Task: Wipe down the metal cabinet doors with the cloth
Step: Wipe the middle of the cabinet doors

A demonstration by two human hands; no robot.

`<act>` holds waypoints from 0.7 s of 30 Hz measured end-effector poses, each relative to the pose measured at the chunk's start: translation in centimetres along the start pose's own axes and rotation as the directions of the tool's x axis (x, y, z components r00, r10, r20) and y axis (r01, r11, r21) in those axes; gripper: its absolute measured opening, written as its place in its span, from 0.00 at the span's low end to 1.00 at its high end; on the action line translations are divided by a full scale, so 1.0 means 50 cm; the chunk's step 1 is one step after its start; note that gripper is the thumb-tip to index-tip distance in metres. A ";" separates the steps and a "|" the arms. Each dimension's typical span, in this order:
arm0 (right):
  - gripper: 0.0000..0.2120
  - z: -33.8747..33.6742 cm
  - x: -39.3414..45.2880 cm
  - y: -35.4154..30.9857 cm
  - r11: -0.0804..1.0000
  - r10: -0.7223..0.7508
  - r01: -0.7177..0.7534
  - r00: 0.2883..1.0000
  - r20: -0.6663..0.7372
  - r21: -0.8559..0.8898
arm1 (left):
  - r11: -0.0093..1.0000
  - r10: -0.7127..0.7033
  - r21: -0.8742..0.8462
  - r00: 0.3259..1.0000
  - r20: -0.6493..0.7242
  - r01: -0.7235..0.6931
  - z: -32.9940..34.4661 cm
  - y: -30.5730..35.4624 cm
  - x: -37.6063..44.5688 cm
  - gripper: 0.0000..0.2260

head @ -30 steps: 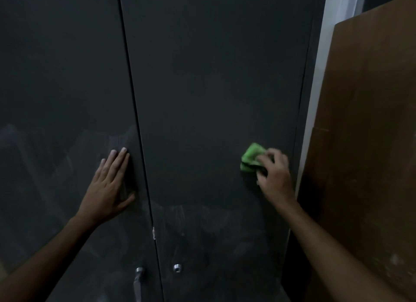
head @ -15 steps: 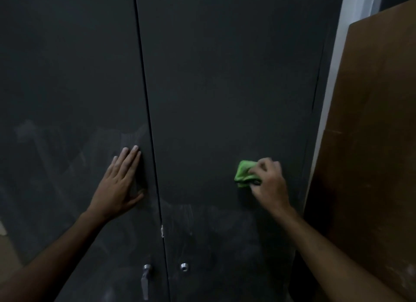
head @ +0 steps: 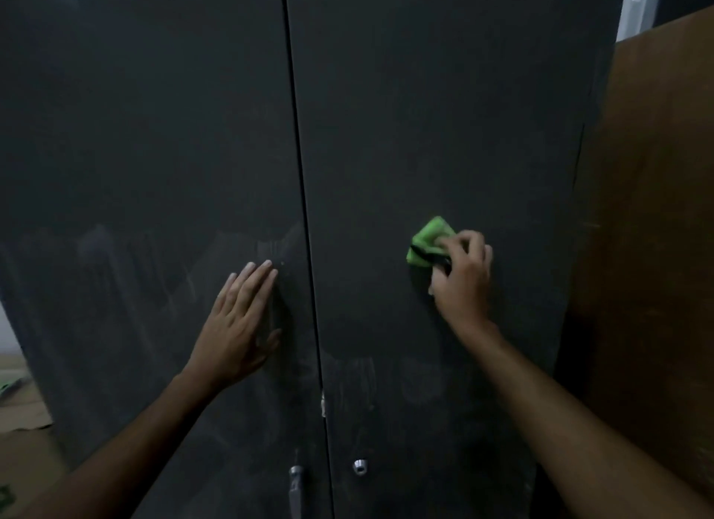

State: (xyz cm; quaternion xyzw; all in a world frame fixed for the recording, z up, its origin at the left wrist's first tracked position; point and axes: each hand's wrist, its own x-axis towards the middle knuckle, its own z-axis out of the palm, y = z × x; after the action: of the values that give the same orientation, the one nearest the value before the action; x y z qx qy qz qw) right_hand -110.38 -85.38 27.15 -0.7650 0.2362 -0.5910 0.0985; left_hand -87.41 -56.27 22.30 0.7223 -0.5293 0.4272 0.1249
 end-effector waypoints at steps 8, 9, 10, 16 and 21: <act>0.17 0.073 -0.095 -0.133 0.899 -0.400 0.438 0.832 0.386 -0.014 | 1.000 -0.010 0.007 0.999 -0.037 0.010 -0.027 -0.078 -0.052 0.40; 0.19 0.074 -0.079 -0.145 0.929 -0.349 0.370 0.884 0.313 -0.011 | 1.000 -0.013 0.007 0.999 -0.047 0.014 -0.030 -0.089 -0.059 0.39; 0.22 0.078 -0.057 -0.165 0.952 -0.296 0.306 0.926 0.233 -0.007 | 1.000 -0.019 0.005 0.999 -0.051 0.019 -0.033 -0.098 -0.065 0.39; 0.21 0.141 -0.045 -0.285 0.912 -0.394 0.407 0.905 0.160 -0.056 | 0.999 -0.050 0.006 0.998 -0.044 0.050 -0.033 -0.148 -0.091 0.39; 0.19 0.135 -0.071 -0.282 0.749 -0.614 0.661 0.718 0.328 -0.046 | 0.999 -0.030 0.023 0.998 -0.048 0.031 -0.023 -0.171 -0.104 0.40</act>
State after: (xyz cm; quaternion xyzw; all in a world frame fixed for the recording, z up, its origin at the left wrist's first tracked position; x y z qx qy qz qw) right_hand -101.19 -72.28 28.27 -0.8830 -0.0131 -0.4480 -0.1394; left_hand -80.88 -48.62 21.43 0.7215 -0.5098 0.4486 0.1354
